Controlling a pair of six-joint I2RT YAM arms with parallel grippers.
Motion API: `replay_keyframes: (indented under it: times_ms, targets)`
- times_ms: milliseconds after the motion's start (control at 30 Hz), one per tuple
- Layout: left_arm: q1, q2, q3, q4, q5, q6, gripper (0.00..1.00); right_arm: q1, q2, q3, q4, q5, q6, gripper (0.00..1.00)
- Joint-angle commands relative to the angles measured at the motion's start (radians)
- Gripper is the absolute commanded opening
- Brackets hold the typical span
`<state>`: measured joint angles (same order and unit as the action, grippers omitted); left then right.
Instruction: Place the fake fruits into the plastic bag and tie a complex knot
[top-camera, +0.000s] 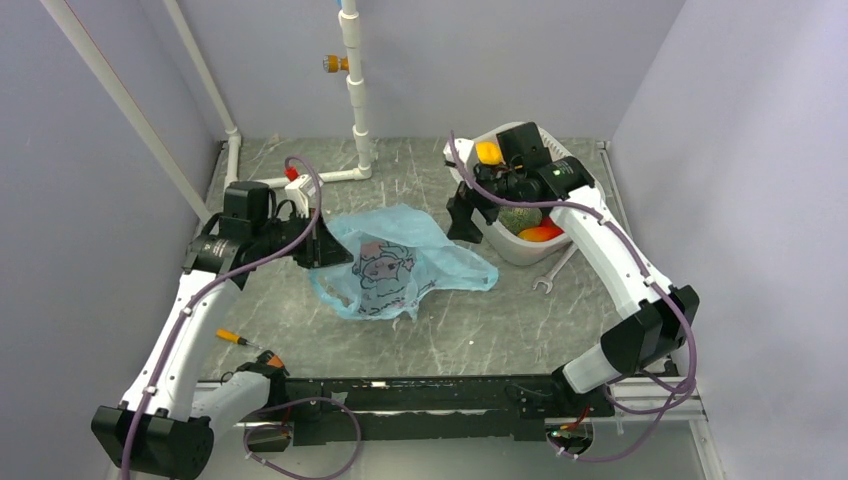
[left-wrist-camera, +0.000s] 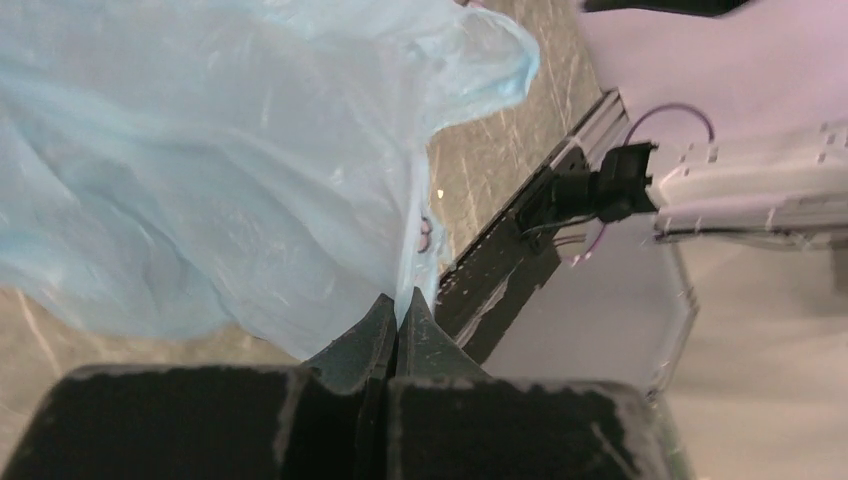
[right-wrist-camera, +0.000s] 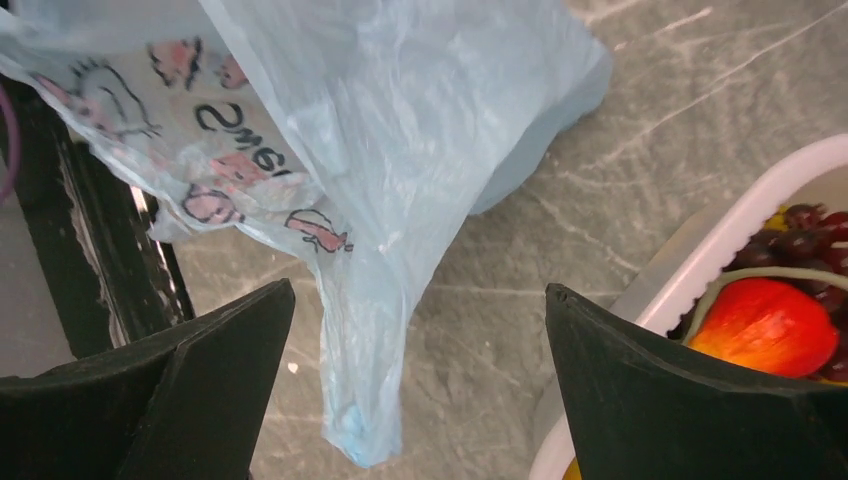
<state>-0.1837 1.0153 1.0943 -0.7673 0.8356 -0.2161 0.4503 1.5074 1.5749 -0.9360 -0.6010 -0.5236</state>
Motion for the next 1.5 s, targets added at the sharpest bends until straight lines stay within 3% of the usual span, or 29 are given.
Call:
replay_keyframes:
  times_ms: [0, 133, 367, 533, 1033, 1467]
  targets:
    - [0.016, -0.012, -0.039, 0.040, -0.133, -0.262, 0.00, -0.023, -0.028, 0.104, 0.032, -0.052, 0.108, 1.00]
    - [0.057, 0.041, -0.012, 0.070, -0.114, -0.363, 0.00, -0.106, -0.020, 0.158, 0.021, -0.033, 0.141, 1.00]
    - [0.058, 0.090, 0.087, 0.045, -0.182, -0.387, 0.00, -0.394, 0.053, 0.112, 0.040, 0.139, 0.105, 0.98]
    - [0.061, 0.070, 0.073, 0.039, -0.232, -0.402, 0.00, -0.503, 0.134, 0.095, 0.012, 0.240, 0.081, 0.97]
    - [0.061, 0.081, 0.083, 0.046, -0.242, -0.361, 0.00, -0.420, 0.391, 0.218, 0.187, 0.134, 0.356, 0.90]
    - [0.061, 0.093, 0.103, 0.043, -0.251, -0.354, 0.00, -0.330, 0.536, 0.235, 0.251, 0.180, 0.411, 0.84]
